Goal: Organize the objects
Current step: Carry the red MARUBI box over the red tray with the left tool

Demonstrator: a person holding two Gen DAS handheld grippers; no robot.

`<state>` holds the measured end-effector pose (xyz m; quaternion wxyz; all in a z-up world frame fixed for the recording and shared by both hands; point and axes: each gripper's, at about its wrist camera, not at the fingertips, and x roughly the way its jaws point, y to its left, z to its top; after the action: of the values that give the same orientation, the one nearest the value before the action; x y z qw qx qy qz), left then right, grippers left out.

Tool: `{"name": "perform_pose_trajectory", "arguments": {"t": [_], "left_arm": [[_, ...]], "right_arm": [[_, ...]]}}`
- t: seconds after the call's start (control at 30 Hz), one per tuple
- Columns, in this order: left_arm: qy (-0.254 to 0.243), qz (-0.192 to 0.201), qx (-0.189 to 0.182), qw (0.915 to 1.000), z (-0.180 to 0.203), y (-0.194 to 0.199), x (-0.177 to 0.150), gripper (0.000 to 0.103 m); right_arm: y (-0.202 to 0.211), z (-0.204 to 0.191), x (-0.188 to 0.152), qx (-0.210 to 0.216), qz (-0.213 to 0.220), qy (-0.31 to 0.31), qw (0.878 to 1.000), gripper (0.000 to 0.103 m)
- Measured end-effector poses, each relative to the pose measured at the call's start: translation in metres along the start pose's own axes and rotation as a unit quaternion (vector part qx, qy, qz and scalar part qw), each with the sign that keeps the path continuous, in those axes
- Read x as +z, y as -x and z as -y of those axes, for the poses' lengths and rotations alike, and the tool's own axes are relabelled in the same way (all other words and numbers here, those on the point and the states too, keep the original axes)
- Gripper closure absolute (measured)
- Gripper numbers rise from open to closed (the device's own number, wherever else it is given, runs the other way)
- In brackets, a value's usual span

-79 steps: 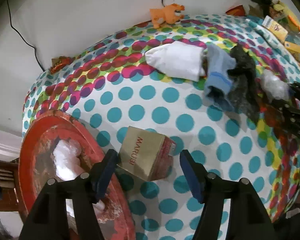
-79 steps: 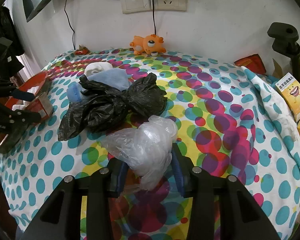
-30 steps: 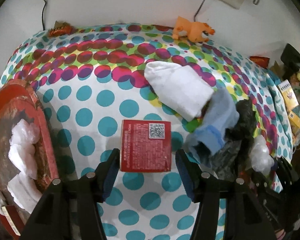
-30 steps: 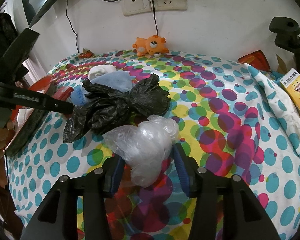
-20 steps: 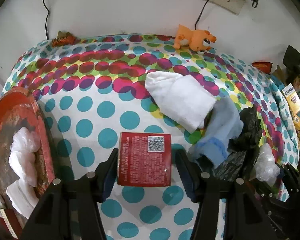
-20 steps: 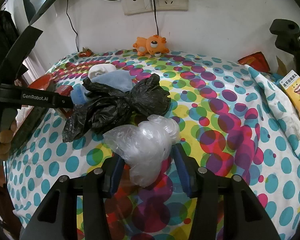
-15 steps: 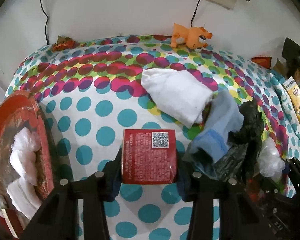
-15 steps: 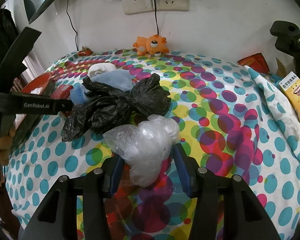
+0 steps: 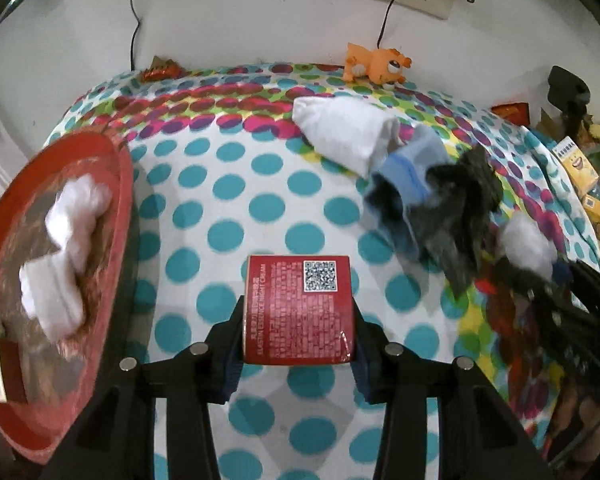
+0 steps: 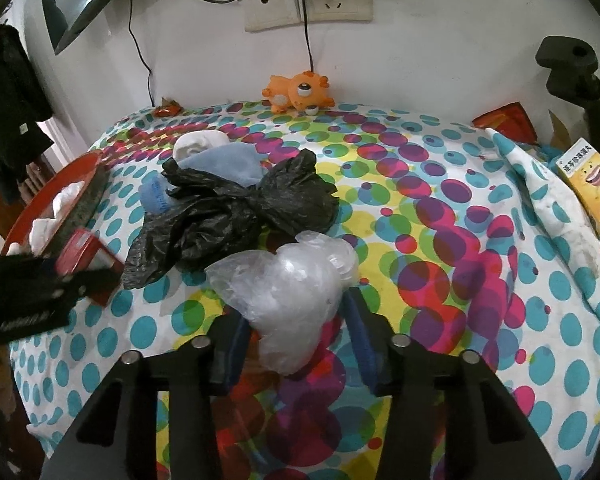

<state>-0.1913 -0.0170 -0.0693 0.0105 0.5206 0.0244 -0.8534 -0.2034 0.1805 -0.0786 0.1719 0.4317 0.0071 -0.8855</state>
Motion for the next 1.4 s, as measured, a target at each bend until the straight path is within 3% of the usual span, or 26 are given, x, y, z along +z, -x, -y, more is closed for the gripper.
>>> {"name": "perform_pose_trajectory", "arguments": {"t": [0.63,0.93,1.4], "left_arm": [[-0.009,0.022,0.013,0.9996,-0.005,0.029,-0.037,0.059],[-0.023,0.047,0.027,0.9983,-0.004,0.054,-0.039,0.059],[0.016,0.072,0.055,0.9957,-0.038,0.082,-0.034,0.059]], "right_arm": [[-0.003,-0.010,-0.001,-0.048,-0.006,0.028,0.998,0.069],[-0.003,-0.014,-0.001,-0.059,-0.008,0.036,0.998,0.069],[-0.003,-0.014,-0.001,-0.058,-0.008,0.036,0.998,0.069]]}}
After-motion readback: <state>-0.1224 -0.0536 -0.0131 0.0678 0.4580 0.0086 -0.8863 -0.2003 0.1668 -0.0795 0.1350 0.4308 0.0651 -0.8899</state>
